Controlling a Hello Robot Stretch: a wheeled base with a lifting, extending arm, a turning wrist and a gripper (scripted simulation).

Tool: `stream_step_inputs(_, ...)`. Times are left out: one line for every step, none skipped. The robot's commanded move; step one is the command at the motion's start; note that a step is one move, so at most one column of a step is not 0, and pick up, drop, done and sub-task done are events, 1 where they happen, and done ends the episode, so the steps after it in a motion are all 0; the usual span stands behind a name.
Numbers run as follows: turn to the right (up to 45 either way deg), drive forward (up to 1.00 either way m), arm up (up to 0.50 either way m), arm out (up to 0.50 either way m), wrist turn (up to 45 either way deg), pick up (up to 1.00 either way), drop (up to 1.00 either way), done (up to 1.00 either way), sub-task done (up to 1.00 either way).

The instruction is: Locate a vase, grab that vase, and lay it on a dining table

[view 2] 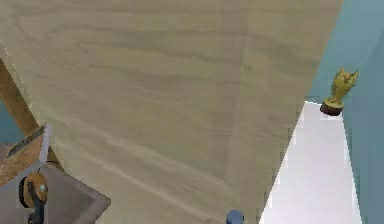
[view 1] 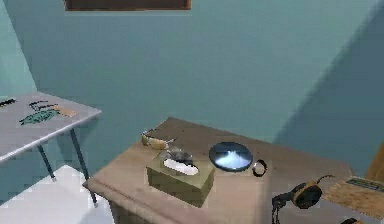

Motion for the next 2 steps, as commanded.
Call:
stream_step_inputs(0.0,0.1,0.0,0.0,0.0,0.0,0.0,0.0,0.0)
stream_step_inputs(-45.0,0.0,0.0,0.0,0.0,0.0,0.0,0.0,0.0)
